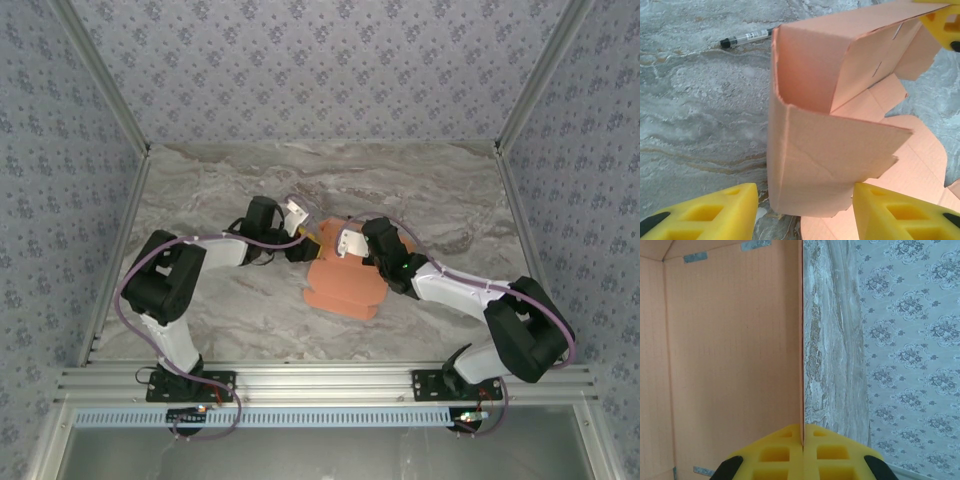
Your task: Fold the paper box
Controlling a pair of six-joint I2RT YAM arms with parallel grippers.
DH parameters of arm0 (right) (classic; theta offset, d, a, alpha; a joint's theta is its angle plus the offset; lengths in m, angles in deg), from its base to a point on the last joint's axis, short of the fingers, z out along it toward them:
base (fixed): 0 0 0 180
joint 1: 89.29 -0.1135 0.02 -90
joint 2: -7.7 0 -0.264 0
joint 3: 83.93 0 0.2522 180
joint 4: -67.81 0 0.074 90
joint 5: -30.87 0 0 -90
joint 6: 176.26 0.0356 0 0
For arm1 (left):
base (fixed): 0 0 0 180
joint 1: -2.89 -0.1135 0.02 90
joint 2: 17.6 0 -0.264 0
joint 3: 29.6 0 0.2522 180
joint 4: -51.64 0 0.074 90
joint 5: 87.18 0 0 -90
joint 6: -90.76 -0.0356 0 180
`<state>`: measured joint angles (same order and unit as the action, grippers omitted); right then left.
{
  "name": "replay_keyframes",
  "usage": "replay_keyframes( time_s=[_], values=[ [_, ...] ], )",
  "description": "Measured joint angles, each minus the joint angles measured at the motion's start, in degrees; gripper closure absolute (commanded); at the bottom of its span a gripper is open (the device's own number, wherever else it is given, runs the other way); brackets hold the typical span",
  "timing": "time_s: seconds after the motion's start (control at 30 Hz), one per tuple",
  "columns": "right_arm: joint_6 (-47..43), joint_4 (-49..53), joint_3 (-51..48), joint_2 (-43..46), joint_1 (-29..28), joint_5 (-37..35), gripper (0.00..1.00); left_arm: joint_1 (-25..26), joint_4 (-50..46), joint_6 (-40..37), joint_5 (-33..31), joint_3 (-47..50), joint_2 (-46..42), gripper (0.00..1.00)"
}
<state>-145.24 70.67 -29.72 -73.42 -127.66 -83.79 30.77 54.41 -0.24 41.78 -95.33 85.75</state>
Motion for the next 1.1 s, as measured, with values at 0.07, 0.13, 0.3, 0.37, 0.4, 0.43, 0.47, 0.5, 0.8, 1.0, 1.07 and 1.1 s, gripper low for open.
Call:
replay_keyframes(
  time_s=[0.07,0.13,0.3,0.37,0.4,0.43,0.47,0.5,0.8,1.0,1.07,1.1],
  values=[
    [-0.4,-0.5,-0.1,0.0,0.0,0.0,1.00,0.0,0.1,-0.1,0.7,-0.4,0.1,0.48],
    [-0.9,-1.2,-0.2,0.0,0.0,0.0,1.00,0.0,0.2,-0.1,1.2,-0.8,0.5,0.48],
    [-2.5,-3.5,-1.4,0.0,-0.5,-0.7,1.00,0.0,0.6,-0.8,2.2,-0.9,2.0,0.51],
    [-3.1,-4.4,-2.1,0.0,-0.8,-1.1,1.00,0.0,1.1,-0.8,2.4,-0.9,2.6,0.51],
    [-3.5,-4.8,-2.3,0.0,-0.8,-1.3,1.00,0.0,1.4,-0.8,2.5,-0.9,2.9,0.52],
    [-3.7,-5.2,-2.5,0.0,-0.9,-1.6,1.00,0.0,1.7,-0.8,2.5,-0.9,3.1,0.52],
    [-3.9,-5.6,-2.6,0.0,-1.0,-1.7,1.00,0.0,2.1,-0.7,2.6,-0.9,3.3,0.52],
    [-4.1,-6.0,-2.8,0.0,-1.0,-2.0,1.00,0.0,2.6,-0.7,2.6,-0.9,3.4,0.52],
    [-5.2,-7.6,-3.2,0.0,-1.2,-3.6,1.00,0.0,7.0,-0.7,4.6,-0.7,3.9,0.53],
    [-5.1,-7.5,-3.2,-0.4,-1.2,-3.7,1.00,0.0,8.9,-0.5,6.3,-0.2,3.9,0.52],
    [-5.1,-7.5,-3.2,-0.5,-1.2,-3.7,1.00,0.0,9.2,-0.5,6.7,-0.2,3.9,0.53],
    [-5.0,-7.5,-3.2,-0.5,-1.2,-3.7,1.00,0.0,9.3,-0.5,6.7,-0.2,3.9,0.55]
  ],
)
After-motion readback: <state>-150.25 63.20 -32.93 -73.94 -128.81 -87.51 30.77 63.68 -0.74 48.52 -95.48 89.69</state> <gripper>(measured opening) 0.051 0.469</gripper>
